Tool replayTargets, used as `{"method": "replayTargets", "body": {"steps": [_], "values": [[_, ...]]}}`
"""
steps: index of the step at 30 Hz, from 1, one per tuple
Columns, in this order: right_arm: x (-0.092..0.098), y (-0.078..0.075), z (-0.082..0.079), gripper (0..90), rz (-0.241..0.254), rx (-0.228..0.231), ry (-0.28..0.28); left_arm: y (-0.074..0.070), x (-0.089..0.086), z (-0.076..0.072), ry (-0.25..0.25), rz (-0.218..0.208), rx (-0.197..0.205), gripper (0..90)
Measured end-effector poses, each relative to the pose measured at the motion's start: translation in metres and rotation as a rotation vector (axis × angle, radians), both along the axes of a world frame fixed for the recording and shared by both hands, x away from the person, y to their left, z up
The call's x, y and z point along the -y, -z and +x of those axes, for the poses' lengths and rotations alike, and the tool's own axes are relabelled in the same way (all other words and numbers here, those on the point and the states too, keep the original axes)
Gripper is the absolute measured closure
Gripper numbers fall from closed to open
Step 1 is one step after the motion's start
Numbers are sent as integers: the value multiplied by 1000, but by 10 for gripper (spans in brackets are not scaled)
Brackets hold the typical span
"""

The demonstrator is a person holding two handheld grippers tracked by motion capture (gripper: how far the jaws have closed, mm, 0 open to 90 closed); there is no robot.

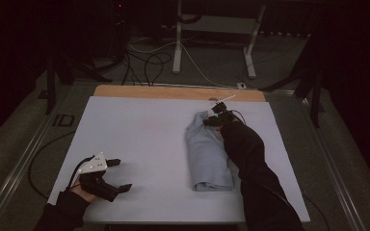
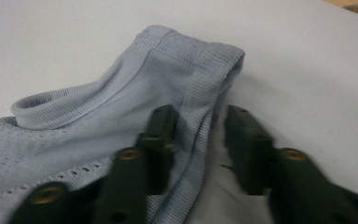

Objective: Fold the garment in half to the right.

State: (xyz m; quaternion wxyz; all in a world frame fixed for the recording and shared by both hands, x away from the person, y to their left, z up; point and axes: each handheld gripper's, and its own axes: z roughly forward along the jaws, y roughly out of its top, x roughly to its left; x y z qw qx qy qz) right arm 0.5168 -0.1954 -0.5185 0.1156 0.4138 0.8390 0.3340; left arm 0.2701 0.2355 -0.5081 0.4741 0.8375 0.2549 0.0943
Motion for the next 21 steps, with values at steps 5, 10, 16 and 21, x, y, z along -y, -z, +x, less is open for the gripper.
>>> {"method": "replayTargets", "body": {"steps": [5, 10, 16, 21], "values": [[-1, -10, -4, 319, 21, 5, -19, 0, 0, 1, -4, 4, -7, 6], [-3, -25, -12, 165, 67, 17, -86, -1, -1, 0, 2, 4, -4, 6], [-8, -41, -29, 140, 69, 58, -132, -2, -1, -1, 3, 0, 2, 6], [-11, -56, -50, 140, 85, 99, -182, -2, -1, -1, 9, 2, 3, 6]]}}
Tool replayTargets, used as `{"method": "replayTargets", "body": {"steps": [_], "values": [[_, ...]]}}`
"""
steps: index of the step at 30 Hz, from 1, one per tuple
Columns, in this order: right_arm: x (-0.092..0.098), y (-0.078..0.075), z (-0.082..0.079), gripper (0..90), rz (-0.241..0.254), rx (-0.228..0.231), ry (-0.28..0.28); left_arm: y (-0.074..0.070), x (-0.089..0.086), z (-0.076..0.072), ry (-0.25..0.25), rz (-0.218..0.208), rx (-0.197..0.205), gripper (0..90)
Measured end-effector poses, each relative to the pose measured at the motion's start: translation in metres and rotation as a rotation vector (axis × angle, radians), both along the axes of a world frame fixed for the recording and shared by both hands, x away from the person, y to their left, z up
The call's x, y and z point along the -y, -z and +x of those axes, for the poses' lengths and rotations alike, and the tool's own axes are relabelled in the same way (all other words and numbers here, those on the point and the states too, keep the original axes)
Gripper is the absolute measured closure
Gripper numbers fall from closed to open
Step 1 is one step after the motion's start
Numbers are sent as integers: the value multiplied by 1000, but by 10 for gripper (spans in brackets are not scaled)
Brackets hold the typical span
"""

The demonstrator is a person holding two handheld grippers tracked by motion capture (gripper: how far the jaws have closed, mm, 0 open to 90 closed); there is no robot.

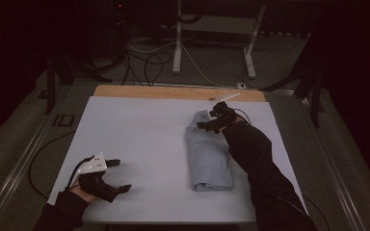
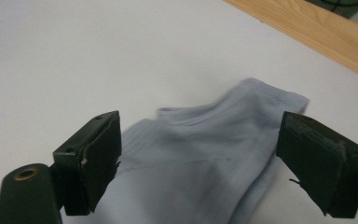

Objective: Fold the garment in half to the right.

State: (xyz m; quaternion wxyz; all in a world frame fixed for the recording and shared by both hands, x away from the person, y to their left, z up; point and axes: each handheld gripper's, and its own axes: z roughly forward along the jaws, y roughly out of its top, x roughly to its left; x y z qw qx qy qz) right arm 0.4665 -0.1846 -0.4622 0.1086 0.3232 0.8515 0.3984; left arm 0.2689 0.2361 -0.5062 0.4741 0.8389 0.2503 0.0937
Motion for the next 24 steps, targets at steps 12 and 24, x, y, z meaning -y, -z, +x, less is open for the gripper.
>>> {"method": "replayTargets", "body": {"steps": [12, 24], "values": [[-6, -25, -77, 140, 73, 92, -150, 0, 1, 0, 2, -1, -3, 6], [8, -2, -140, 572, 85, 103, -281, 0, 1, 0, 9, -4, -7, 6]]}}
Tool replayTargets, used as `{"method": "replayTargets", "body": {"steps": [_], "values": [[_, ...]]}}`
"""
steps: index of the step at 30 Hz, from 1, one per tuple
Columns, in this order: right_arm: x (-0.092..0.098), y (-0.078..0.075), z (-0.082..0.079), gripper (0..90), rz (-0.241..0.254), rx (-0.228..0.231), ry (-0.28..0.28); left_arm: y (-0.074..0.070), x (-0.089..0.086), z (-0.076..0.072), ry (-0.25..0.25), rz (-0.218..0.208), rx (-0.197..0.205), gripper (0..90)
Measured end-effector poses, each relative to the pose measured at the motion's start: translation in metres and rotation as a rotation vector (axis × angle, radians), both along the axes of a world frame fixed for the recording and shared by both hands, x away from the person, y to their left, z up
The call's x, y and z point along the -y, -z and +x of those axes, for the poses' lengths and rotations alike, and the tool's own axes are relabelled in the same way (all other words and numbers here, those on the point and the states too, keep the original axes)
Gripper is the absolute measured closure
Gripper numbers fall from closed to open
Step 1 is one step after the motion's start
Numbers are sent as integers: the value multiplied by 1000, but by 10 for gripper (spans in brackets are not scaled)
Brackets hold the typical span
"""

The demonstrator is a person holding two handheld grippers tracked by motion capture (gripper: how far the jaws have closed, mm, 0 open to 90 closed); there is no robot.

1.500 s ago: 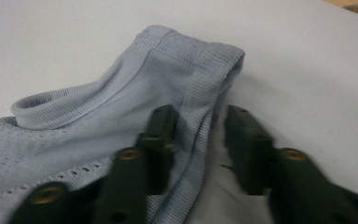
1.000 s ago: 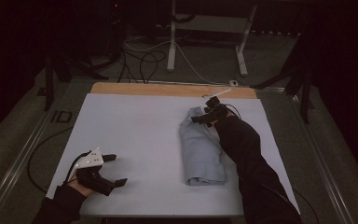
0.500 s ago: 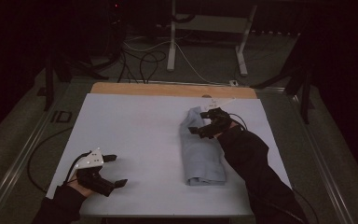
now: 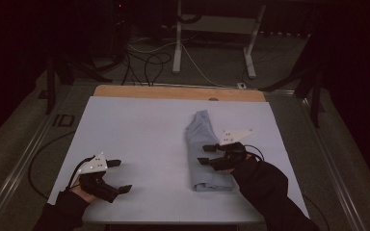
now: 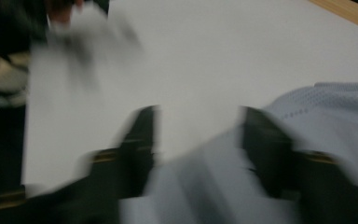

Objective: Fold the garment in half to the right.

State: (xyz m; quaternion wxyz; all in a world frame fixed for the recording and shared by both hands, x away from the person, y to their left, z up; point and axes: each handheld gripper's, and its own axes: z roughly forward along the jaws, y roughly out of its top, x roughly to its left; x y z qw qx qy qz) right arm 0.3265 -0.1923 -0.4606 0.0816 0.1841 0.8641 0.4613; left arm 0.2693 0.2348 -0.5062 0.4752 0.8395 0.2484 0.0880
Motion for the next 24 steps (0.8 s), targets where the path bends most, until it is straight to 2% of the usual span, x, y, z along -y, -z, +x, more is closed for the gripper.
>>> {"method": "replayTargets", "body": {"steps": [3, 5, 19, 20, 23, 24], "values": [[-1, 11, -8, 760, -46, 0, -23, 0, 0, 0, 1, 2, 0, 6], [0, 17, -10, 886, -56, -8, -24, 0, 0, 0, -1, -2, -2, 6], [3, 61, -11, 900, -166, -111, -77, 1, 0, 0, 3, 2, -4, 6], [3, 63, -10, 900, -163, -104, -94, 1, 0, 0, 1, 0, -5, 6], [4, 65, -13, 900, -150, -135, -91, 1, 0, 0, 6, 4, -4, 6], [5, 65, -13, 900, -152, -130, -102, 1, 0, 0, 7, 4, -4, 6]]}}
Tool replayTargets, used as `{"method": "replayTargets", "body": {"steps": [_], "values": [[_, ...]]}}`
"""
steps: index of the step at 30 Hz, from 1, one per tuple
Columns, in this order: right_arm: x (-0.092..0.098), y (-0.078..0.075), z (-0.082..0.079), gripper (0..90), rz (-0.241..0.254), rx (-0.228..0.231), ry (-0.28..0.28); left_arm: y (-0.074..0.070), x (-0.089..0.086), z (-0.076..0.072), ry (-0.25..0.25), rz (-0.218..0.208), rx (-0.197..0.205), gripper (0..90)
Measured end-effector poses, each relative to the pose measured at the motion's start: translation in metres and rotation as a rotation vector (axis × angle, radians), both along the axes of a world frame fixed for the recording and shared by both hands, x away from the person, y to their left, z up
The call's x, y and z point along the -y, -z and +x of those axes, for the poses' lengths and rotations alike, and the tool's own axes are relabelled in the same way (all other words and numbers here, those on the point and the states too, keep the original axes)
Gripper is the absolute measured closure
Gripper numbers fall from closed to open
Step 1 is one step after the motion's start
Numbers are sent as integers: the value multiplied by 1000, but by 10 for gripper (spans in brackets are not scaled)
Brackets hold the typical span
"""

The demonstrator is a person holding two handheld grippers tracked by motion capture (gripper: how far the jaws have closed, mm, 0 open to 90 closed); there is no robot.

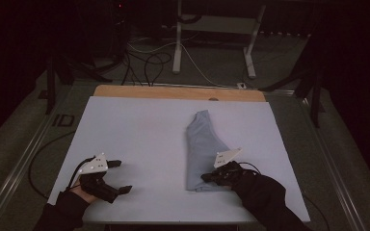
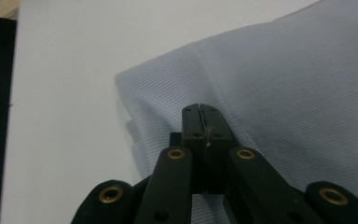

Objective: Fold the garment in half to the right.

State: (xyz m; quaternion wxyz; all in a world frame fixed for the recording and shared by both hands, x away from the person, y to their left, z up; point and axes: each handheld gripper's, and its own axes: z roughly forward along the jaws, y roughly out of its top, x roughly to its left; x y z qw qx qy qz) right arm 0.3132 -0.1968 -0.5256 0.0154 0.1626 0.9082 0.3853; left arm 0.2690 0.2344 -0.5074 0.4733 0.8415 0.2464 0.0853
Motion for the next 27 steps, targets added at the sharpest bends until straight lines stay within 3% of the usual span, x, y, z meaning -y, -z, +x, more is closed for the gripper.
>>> {"method": "replayTargets", "body": {"steps": [4, 10, 20, 27], "values": [[1, 2, -5, 900, 21, -24, -18, 0, 0, 0, -1, 0, 0, 6], [1, 2, -11, 900, 6, -5, -66, 0, 0, 0, 1, -5, -3, 6], [4, 5, -12, 900, 41, -12, -76, 0, 1, -1, 9, -3, -1, 6], [4, 5, -13, 900, 36, 29, -92, -1, 0, -1, 4, -9, 2, 6]]}}
